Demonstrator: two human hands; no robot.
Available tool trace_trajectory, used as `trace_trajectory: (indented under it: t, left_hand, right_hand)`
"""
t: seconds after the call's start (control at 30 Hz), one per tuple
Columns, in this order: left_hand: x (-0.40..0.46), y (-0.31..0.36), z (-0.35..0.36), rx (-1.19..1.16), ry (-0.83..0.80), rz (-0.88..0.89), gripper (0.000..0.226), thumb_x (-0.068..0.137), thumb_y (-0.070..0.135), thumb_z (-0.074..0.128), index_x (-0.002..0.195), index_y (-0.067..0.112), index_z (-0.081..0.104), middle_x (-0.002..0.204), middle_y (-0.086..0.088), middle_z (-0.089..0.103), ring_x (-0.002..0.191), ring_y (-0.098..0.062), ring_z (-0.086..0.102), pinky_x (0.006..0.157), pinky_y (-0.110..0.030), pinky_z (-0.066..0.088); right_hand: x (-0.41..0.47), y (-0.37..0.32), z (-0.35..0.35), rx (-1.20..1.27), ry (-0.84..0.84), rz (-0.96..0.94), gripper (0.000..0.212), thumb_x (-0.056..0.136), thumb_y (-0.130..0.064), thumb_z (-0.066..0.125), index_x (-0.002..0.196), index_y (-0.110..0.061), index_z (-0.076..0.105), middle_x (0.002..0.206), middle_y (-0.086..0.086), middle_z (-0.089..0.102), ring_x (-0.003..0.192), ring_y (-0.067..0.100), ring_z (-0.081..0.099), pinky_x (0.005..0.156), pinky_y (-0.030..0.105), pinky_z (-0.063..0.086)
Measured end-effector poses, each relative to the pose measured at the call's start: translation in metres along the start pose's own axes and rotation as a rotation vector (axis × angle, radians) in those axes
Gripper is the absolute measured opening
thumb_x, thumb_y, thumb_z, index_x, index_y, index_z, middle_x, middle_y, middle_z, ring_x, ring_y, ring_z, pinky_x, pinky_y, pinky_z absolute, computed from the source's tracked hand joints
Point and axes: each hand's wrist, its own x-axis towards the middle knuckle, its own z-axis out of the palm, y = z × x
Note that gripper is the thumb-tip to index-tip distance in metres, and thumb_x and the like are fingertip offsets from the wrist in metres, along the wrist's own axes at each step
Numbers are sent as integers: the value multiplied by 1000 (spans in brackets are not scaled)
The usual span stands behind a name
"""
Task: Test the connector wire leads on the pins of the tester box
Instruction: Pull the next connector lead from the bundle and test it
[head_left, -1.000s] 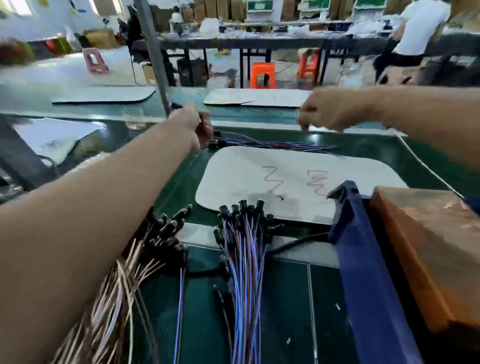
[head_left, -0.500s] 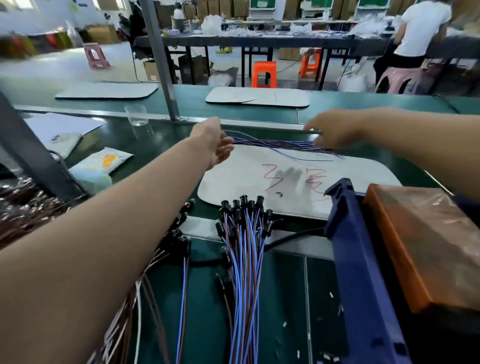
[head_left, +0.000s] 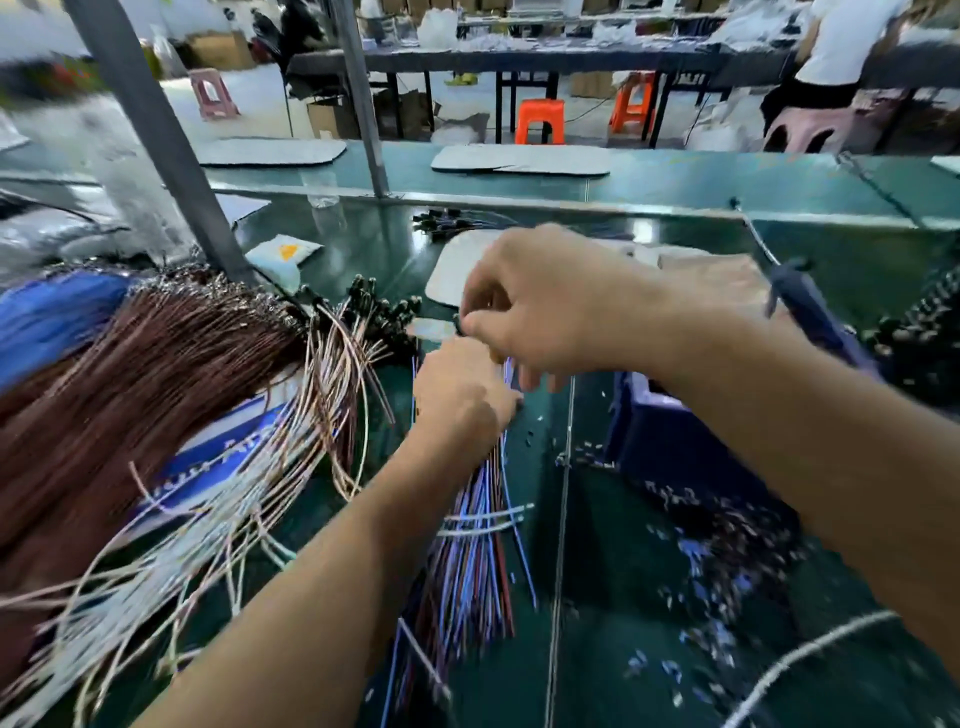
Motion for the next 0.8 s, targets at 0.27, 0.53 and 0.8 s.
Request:
trace_trajectory:
  t: [0.27, 0.53, 0.8]
  left_hand:
    - [-23, 4, -10, 162, 111, 89, 18, 92, 11, 55, 99, 1, 69, 101, -20, 71, 102, -42, 69, 77, -40, 52]
    - [-18, -6, -11, -91, 93, 37, 22, 102, 12, 47, 89, -1, 60, 97, -24, 71, 89, -40, 66, 76, -40, 52]
    - [-45, 26, -30, -1155, -222, -182, 34, 105, 21, 43, 72, 24, 33, 45, 10, 28, 35, -6, 17, 35, -19, 13]
  right_hand:
    - [-81, 2, 74, 395, 165, 234, 20, 93, -7, 59, 98, -22, 71, 65, -7, 64, 52, 4, 61, 62, 33, 57]
    - [-103, 10, 102, 492, 180, 339, 16, 92, -15, 63, 104, -25, 67, 71, 2, 72, 64, 24, 71, 69, 42, 61]
    - [-99, -4, 107, 940, 160, 461, 30, 106, -42, 55, 124, -18, 59, 103, 7, 66, 84, 33, 74, 68, 51, 64]
